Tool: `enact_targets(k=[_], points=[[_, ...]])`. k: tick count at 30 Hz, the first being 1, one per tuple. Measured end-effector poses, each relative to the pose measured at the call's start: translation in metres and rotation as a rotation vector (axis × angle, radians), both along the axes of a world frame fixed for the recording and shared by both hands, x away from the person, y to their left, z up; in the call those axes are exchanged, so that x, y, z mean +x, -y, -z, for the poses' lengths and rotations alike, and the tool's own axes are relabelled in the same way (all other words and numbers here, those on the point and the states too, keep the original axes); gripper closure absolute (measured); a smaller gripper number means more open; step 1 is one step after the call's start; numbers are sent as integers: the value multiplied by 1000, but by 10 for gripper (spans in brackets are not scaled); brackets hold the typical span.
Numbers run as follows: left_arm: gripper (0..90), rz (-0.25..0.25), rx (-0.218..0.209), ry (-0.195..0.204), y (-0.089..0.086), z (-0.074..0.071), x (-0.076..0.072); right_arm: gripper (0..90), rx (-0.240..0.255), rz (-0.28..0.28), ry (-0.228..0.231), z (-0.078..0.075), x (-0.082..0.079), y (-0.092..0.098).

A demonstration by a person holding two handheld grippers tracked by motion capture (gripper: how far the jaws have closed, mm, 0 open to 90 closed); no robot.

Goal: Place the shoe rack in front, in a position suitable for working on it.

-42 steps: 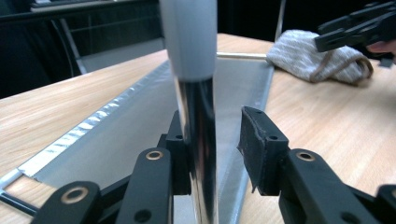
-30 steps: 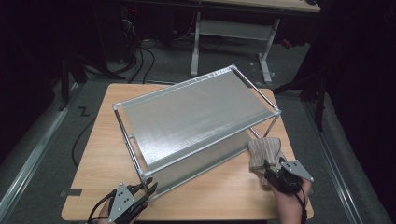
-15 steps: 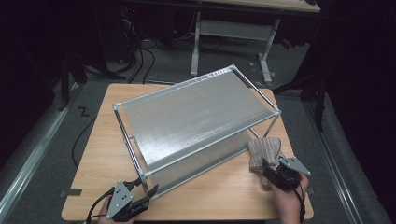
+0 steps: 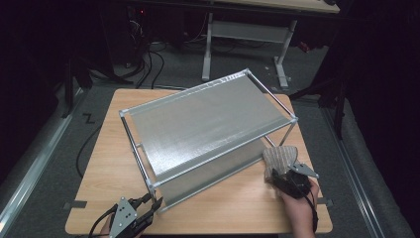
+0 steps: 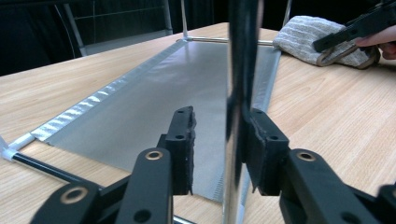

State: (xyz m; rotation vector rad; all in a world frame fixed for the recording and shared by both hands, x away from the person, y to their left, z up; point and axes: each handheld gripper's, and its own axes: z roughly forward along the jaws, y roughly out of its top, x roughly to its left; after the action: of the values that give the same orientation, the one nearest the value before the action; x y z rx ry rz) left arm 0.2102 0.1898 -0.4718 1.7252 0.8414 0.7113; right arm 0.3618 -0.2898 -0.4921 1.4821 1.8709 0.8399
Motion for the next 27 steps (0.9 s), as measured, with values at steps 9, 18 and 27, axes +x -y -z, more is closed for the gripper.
enact_targets(k=[9, 18, 27], points=[[713, 1, -3, -11, 2, -1, 0, 525, 4, -14, -47, 7, 4, 1], [676, -2, 4, -8, 2, -1, 0, 629, 35, -40, 20, -8, -6, 0], [779, 3, 30, 9, 5, -1, -1, 621, 36, -124, 127, -24, -14, -24]])
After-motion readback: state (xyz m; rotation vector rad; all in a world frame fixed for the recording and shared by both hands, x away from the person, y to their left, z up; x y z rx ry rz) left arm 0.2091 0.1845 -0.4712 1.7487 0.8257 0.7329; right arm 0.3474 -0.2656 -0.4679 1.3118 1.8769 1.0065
